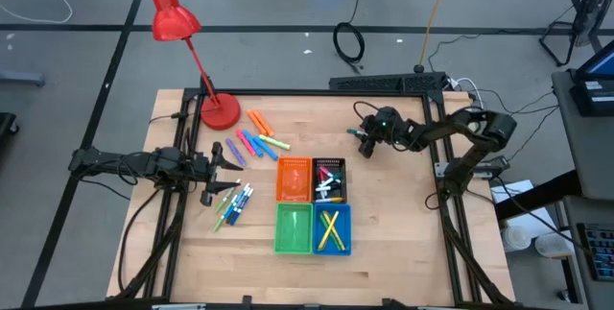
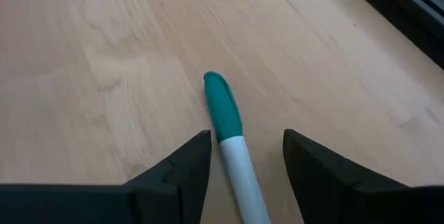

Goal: Pick & Place Markers
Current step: Put the green highlighter pen into the black basket

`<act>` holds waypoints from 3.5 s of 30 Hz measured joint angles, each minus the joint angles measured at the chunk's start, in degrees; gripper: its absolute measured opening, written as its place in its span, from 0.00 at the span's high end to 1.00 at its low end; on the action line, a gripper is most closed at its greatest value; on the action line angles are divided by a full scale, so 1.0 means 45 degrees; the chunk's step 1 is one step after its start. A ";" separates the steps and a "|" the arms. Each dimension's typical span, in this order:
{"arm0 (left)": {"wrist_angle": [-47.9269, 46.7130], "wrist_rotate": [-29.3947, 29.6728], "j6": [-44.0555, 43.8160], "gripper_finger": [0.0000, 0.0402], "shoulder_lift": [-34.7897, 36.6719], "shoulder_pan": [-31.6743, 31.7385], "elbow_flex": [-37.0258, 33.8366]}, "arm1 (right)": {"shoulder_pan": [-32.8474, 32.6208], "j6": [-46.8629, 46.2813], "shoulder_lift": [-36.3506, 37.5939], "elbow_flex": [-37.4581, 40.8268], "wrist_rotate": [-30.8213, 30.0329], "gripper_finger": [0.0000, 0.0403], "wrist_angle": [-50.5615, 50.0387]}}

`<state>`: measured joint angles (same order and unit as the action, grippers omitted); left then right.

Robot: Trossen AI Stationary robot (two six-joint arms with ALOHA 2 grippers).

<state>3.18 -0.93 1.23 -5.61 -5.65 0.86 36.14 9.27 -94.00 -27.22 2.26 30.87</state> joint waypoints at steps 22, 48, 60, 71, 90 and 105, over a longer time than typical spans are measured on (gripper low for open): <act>0.0000 -0.0004 0.0000 0.47 -0.0001 -0.0005 0.0000 | -0.0136 0.0049 0.0002 0.0005 0.0264 0.70 -0.0960; -0.0001 0.0000 0.0000 0.47 -0.0004 -0.0001 0.0000 | -0.0131 0.0471 -0.0012 0.0029 0.0728 0.93 -0.0953; 0.0000 -0.0003 0.0000 0.47 -0.0003 0.0000 0.0000 | -0.1113 0.0244 0.2696 0.0080 0.1223 0.93 -0.2685; -0.0005 0.0000 0.0000 0.47 0.0000 -0.0002 0.0000 | -0.3698 -0.0285 0.5297 0.0063 0.1205 0.92 -0.3074; 0.0000 0.0000 0.0000 0.47 -0.0001 0.0000 0.0000 | -0.7237 -0.0819 0.4214 -0.0503 0.1186 0.92 -0.0730; -0.0004 0.0000 0.0000 0.47 -0.0004 -0.0005 0.0000 | -0.7320 -0.0753 0.1816 -0.1450 0.1191 0.92 -0.0723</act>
<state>3.16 -0.93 1.23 -5.63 -5.67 0.86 3.20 5.88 -85.83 -33.75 7.62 27.62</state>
